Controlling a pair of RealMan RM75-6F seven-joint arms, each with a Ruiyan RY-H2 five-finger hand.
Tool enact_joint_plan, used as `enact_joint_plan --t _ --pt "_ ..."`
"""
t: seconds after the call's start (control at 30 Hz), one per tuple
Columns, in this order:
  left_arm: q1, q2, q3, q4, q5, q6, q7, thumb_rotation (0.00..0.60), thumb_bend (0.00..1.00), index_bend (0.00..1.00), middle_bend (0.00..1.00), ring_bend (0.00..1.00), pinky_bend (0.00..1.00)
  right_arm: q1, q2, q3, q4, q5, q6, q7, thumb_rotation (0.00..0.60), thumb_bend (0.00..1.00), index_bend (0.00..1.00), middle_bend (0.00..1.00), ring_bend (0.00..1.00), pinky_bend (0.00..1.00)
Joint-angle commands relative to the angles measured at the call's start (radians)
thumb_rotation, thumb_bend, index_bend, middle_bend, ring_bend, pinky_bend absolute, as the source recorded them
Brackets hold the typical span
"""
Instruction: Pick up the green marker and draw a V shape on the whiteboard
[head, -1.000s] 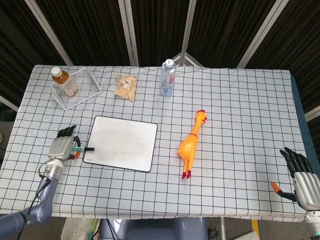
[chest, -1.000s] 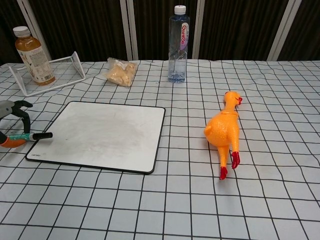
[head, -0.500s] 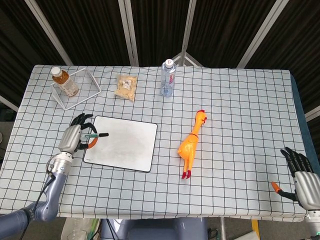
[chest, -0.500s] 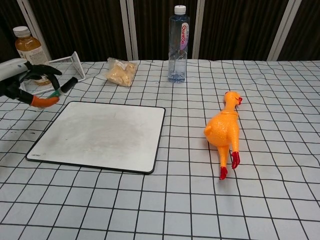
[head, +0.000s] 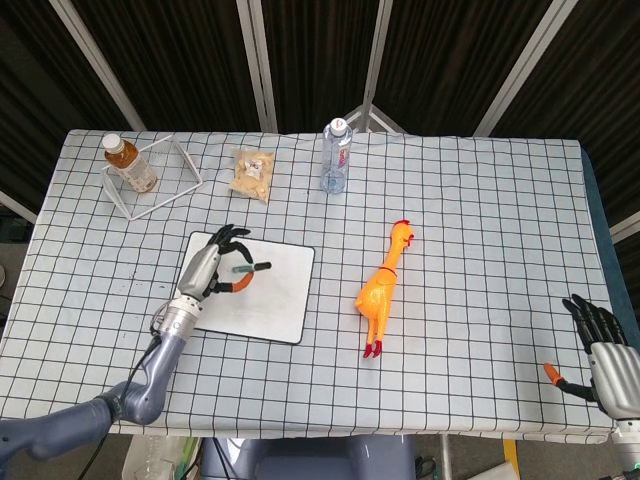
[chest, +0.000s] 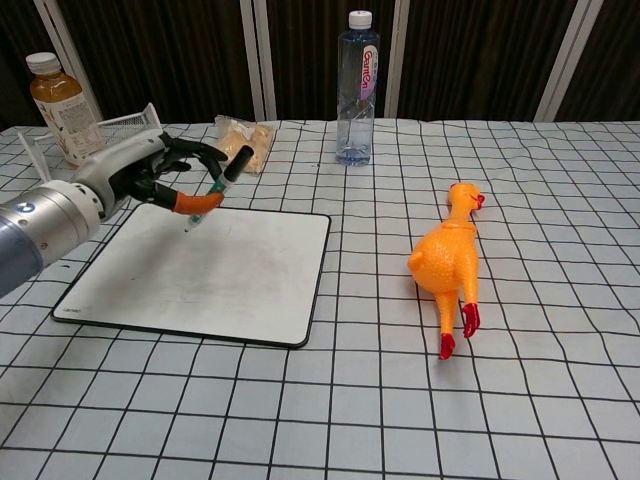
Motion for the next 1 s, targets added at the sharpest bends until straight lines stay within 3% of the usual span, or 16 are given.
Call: enact_joint_plan --t 0.03,1.0 --pt "-0.020 -0.026 0.003 0.026 0.004 -0.014 -0.012 0.600 0.61 0.70 0.16 0.00 0.00 0.000 -0.001 0.000 0.003 0.002 -0.002 0.001 0.600 0.27 0.00 0.00 0.00 0.00" --pt "-0.048 -0.065 0.028 0.028 -0.002 -0.030 0.001 0.600 0.61 0.72 0.18 0.00 0.00 -0.006 -0.003 -0.005 0.006 -0.002 0.002 0.003 0.600 0.27 0.00 0.00 0.00 0.00"
